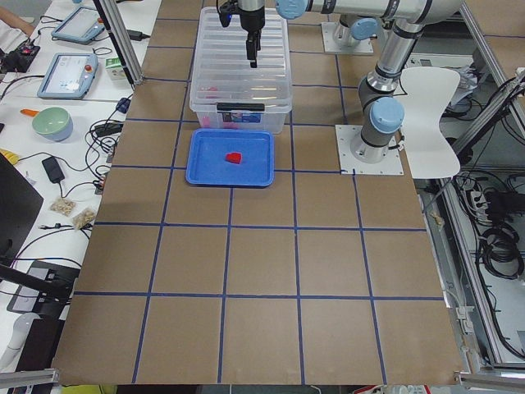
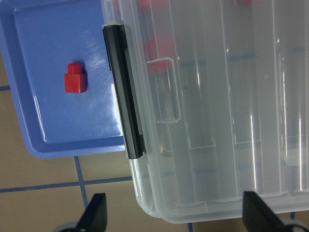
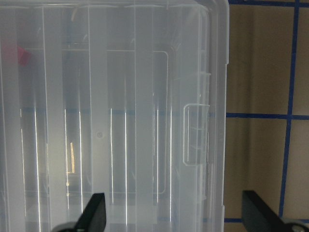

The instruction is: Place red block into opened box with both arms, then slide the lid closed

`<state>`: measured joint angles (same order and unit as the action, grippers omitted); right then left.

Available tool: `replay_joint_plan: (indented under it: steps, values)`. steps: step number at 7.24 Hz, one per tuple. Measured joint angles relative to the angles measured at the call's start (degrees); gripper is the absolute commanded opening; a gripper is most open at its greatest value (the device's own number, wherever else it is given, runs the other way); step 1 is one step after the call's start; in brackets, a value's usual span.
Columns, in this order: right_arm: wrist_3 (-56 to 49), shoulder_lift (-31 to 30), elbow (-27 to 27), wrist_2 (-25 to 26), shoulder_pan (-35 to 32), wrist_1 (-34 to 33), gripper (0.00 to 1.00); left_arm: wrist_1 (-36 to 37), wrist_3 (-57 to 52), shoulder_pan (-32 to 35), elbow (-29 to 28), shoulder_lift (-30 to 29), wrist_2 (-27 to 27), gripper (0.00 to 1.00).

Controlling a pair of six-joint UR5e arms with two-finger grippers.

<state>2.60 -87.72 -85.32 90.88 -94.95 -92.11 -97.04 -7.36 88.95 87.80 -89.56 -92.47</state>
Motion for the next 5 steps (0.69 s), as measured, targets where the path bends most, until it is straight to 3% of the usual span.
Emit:
replay_joint_plan:
  steps: [5]
  values:
    - [-0.26, 0.08, -0.01, 0.15, 0.13, -0.14, 1.0, 0.04, -0.07, -0.02, 0.0, 0.43, -0.04, 1.0]
